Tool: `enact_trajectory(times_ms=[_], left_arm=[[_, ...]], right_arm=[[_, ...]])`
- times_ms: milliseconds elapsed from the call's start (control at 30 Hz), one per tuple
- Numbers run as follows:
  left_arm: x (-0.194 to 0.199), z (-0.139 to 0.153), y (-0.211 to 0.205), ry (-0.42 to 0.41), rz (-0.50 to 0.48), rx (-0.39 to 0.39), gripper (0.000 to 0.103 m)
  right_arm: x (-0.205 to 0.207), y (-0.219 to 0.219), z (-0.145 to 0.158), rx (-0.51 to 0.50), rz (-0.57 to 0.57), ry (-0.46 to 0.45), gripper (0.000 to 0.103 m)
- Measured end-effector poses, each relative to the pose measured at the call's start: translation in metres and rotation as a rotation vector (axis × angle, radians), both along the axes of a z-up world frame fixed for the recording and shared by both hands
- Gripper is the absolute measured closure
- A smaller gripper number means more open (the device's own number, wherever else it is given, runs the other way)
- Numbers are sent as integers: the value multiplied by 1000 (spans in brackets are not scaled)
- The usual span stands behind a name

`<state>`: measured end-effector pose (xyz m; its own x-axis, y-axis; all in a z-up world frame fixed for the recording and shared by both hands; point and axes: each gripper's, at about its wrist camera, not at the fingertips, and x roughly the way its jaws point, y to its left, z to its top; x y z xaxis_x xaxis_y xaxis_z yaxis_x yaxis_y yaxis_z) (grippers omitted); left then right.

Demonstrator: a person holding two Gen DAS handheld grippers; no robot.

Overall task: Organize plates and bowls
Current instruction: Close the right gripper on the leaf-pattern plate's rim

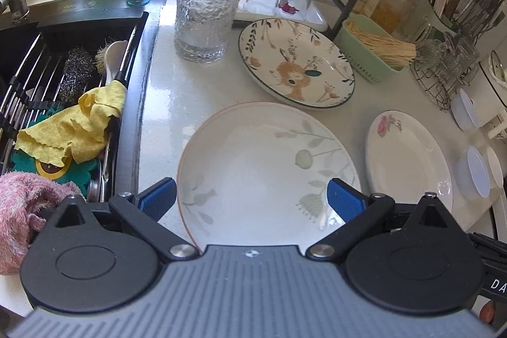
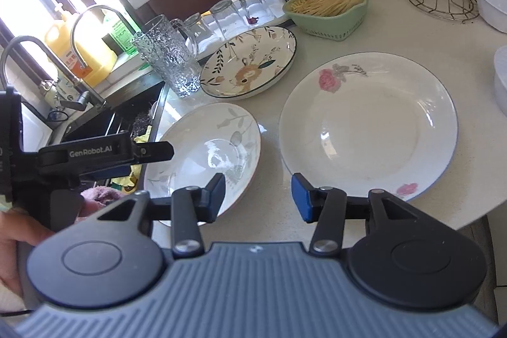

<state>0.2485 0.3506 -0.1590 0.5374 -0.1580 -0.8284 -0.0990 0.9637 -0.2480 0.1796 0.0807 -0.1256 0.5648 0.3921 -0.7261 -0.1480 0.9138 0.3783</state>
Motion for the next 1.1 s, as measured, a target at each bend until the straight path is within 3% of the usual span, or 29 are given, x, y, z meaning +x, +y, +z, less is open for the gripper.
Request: enact_trajectory(times_ms=[167, 400, 600, 667, 767, 867, 1100], left_arm=[[15, -15, 24, 24, -5, -17, 1], [40, -35, 44, 58, 12, -96, 8], [52, -42, 45, 51, -33, -139, 25], [54, -46, 48, 53, -35, -162, 39], [56, -50, 52, 54, -46, -184, 47], [59, -51, 53, 48, -61, -184, 50], [68, -57, 52, 62, -84, -202, 50]], right_arm=[[13, 13, -11, 38, -33, 22, 54], [28, 26, -35, 25, -63, 94, 70], [38, 32, -45, 20, -111, 119, 72], [39, 34, -46, 10, -122, 115, 73], [42, 34, -50, 0, -139, 123, 86], [46, 36, -52, -7, -148, 122, 91], [54, 39, -60, -11, -135, 148, 91]])
